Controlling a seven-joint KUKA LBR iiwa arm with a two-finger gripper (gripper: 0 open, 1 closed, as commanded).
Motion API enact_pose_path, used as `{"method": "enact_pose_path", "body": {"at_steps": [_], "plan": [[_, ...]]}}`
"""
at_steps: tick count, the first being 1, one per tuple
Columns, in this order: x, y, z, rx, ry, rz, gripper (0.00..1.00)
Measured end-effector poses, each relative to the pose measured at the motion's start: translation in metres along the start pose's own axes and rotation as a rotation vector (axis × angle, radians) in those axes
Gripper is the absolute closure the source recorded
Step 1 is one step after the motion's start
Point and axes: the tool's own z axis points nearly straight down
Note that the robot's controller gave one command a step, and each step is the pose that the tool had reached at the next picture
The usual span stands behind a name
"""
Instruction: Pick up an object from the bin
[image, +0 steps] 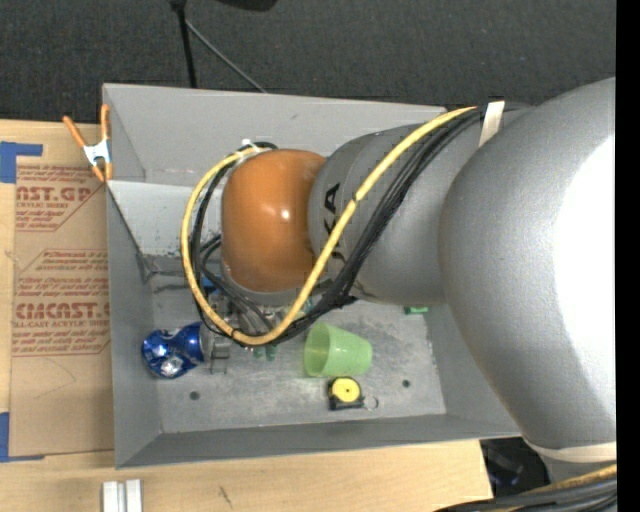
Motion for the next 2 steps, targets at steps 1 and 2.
{"method": "enact_pose_path", "body": {"at_steps": [1,2], "plan": [[0.002,-0.002,0.005,0.003,0.007,0.002,0.00],[-0.068,0.018,0.095,0.003,0.008,0.120,0.00]]}}
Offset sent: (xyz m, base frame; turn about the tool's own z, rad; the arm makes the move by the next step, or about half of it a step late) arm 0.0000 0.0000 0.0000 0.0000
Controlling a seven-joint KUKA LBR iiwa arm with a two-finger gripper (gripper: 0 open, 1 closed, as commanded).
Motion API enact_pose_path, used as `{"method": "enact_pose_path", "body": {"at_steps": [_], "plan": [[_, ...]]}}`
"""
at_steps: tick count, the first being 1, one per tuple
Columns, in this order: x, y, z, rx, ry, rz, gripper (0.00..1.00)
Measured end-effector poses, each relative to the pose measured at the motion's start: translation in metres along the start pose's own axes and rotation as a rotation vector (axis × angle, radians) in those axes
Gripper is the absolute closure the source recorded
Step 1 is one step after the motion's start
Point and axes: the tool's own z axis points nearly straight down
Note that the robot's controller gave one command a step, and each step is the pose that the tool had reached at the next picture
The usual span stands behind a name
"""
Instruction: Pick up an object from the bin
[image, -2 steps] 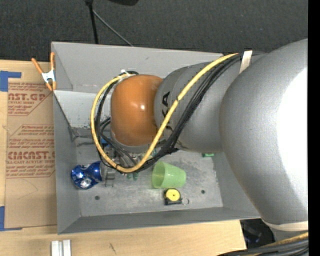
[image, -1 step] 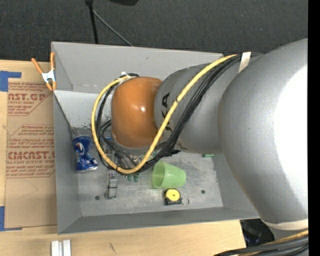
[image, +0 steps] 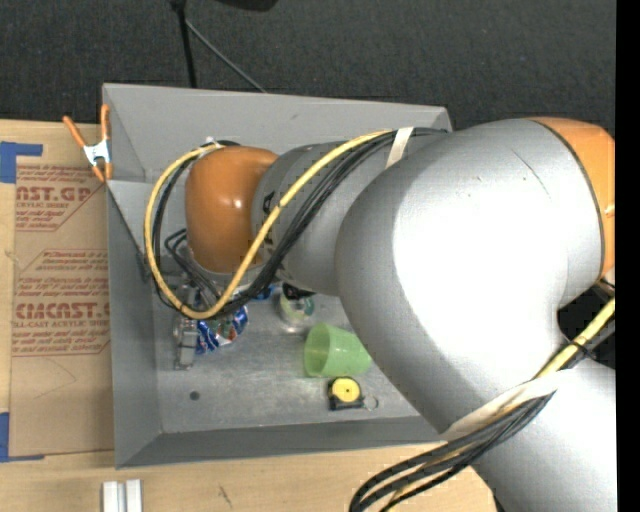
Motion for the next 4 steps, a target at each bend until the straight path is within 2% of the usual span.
{"method": "enact_pose_path", "body": {"at_steps": [1,2,3,4], "plan": [[0.026,-0.062,0.003,0.005,0.004,0.068,0.00],[0.025,-0.057,0.001,0.000,0.000,0.063,1.00],[-0.011,-0.033,-0.077,-0.005,-0.010,0.036,1.00],[-0.014,-0.076,-0.178,-0.001,-0.010,-0.002,1.00]]}}
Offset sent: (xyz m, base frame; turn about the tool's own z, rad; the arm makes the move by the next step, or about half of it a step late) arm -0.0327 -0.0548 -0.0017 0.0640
